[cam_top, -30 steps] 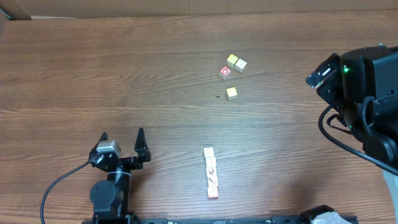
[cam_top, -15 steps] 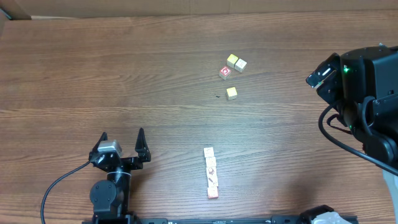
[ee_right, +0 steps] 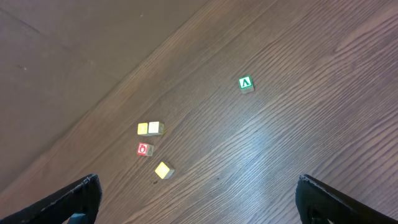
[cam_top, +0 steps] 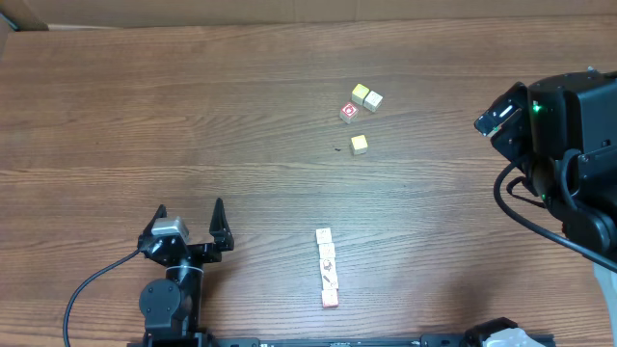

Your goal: Flip 5 blocks

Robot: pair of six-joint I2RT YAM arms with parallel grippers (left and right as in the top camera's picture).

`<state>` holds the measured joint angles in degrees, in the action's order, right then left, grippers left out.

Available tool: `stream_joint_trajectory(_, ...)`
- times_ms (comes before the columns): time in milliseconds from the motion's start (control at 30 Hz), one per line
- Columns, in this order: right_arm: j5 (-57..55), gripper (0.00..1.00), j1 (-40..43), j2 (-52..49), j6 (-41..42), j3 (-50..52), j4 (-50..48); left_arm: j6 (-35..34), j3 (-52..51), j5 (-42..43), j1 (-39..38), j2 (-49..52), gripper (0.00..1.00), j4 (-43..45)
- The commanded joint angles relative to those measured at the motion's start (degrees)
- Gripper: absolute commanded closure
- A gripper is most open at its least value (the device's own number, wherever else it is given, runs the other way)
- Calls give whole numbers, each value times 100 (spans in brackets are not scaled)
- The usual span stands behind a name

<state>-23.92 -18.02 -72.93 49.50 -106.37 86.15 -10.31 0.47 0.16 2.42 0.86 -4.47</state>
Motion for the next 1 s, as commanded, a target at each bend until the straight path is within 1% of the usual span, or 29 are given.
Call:
stream_joint_trajectory(0, -22, 0, 15, -2, -24, -85, -28, 131, -20, -57, 42, -61, 0, 0)
stream_joint_trajectory(267, -24, 0, 15, 2, -26, -85, 52, 131, -20, -57, 42, -61, 0, 2)
stream_joint_trajectory(433, -68, 0, 15, 243, -87, -85, 151, 131, -20, -57, 42, -61, 0, 0)
stream_joint_trajectory(533, 48, 0, 13, 479, -671, -83, 63, 131, -20, -57, 42, -61, 0, 0)
stream_joint_trajectory(600, 275, 0, 13, 682, -1316, -50, -131, 131, -20, -57, 42, -61, 0, 0)
stream_joint_trajectory(733, 922, 0, 15, 1228, -2855, 234, -883, 131, -20, -57, 42, -61, 0, 0)
stream_joint_trajectory(867, 1845, 0, 15, 2063, -4363, 1060, -1891, 131, -20, -57, 42, -61, 0, 0)
stream_joint_trajectory(967, 2262, 0, 15, 2693, -4885, 1840, -2452, 131, -20, -57, 42, -61, 0, 0)
